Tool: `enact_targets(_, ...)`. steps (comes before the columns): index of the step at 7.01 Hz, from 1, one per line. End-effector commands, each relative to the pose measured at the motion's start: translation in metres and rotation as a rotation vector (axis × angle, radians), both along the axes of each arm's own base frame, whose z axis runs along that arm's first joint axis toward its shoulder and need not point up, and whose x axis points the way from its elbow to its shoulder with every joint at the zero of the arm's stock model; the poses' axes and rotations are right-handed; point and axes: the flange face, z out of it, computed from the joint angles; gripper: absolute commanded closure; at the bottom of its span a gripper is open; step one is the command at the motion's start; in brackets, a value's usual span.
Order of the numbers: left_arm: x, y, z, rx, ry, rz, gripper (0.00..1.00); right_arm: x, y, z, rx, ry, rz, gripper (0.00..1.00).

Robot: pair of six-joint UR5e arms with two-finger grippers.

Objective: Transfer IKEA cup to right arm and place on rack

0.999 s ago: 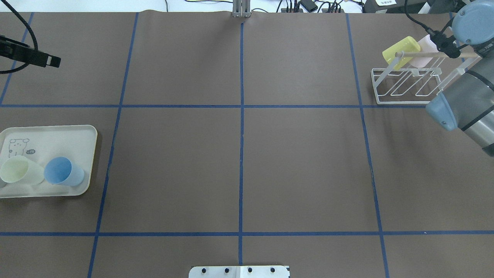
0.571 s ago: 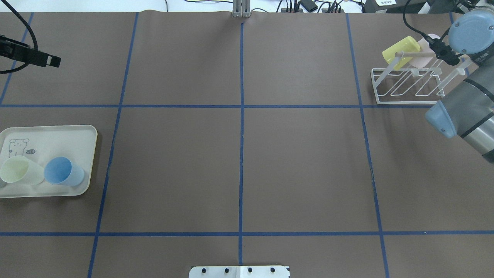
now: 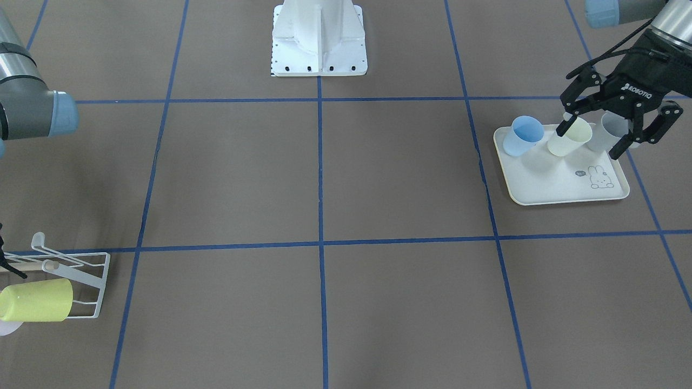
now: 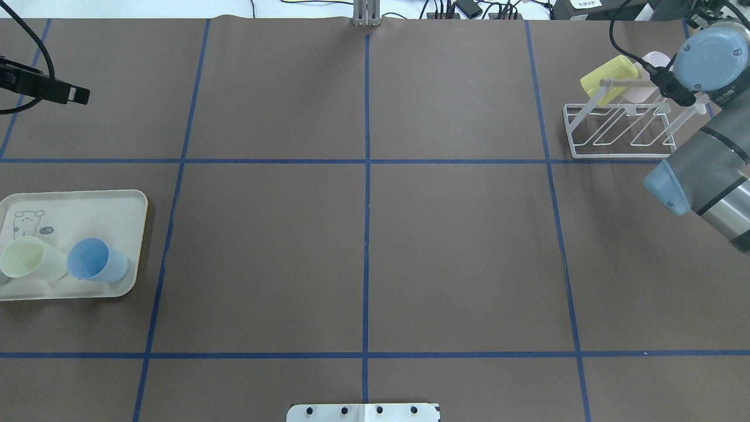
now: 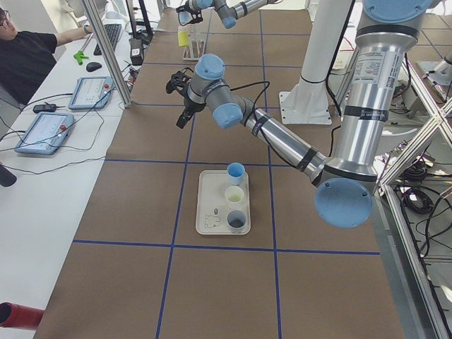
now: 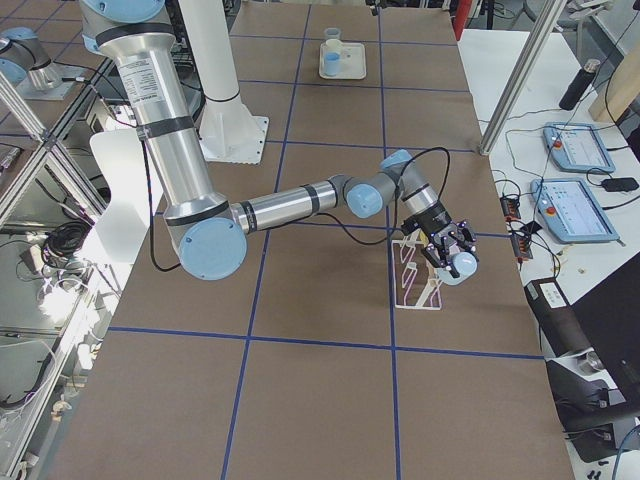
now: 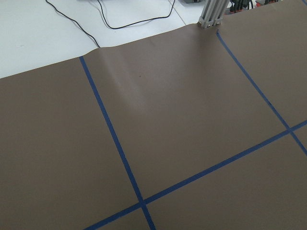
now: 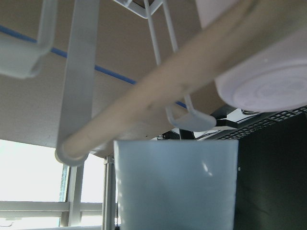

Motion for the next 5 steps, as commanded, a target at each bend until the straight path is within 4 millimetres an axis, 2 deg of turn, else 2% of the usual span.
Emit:
enact_targets(1,-0.0007,0.0012,0.0014,0.001,0.000,0.000,0.00,-0.0010,-0.0004,0.0003,0.000,0.001,-0.001,0.61)
enact_targets(5,-0.0006,0.0011,0.0006,0.002,0.001,0.001,0.00,-0.0068,-0.0009,0.0085,-0.011,0.001,0.006,0.60)
